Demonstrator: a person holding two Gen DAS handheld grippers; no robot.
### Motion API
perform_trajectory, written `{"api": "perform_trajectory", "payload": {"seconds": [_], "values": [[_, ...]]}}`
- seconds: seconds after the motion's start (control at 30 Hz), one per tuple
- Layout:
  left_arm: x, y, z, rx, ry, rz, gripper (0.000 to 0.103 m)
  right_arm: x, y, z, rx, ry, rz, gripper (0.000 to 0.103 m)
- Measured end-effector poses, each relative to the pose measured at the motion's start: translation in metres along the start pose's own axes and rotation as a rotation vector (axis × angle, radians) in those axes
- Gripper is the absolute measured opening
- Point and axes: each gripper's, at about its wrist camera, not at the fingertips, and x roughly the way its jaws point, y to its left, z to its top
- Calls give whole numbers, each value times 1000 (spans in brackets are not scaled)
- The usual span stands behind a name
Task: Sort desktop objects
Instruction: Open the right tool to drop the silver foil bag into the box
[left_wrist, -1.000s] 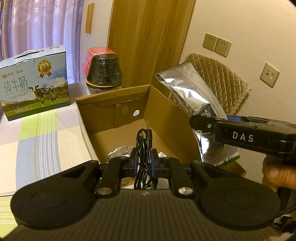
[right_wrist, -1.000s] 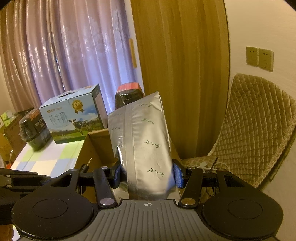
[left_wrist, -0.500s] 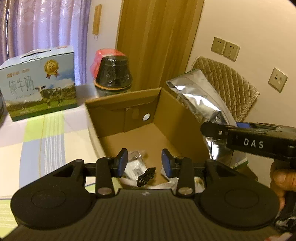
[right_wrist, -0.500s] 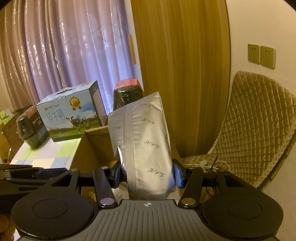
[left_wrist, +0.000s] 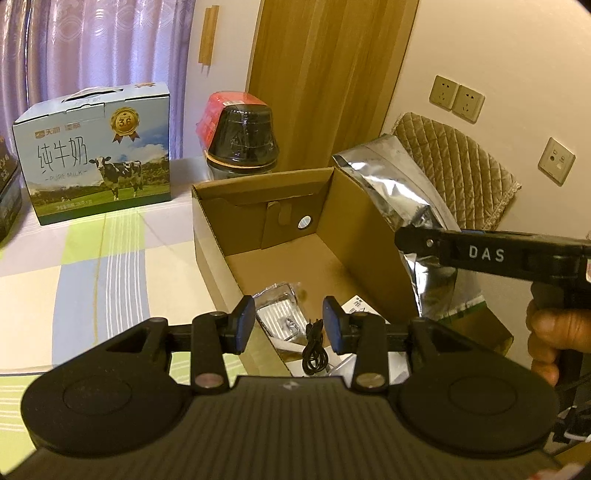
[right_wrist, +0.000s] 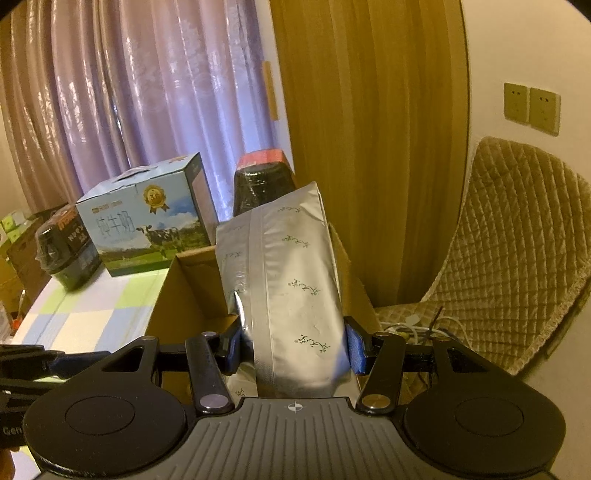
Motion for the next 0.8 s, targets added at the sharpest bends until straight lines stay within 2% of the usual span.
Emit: {"api": "perform_trajectory", "payload": {"seconds": [0.53, 0.63, 0.8], "values": [[1, 9, 0, -23, -2, 8, 36, 17, 23, 12, -17, -11, 28, 52], [0, 12, 1, -32, -3, 14, 39, 16, 25, 11, -10, -43, 27, 76], [-2, 19, -2, -49, -3, 25, 40, 7, 19, 8, 15, -57, 27, 77]]}}
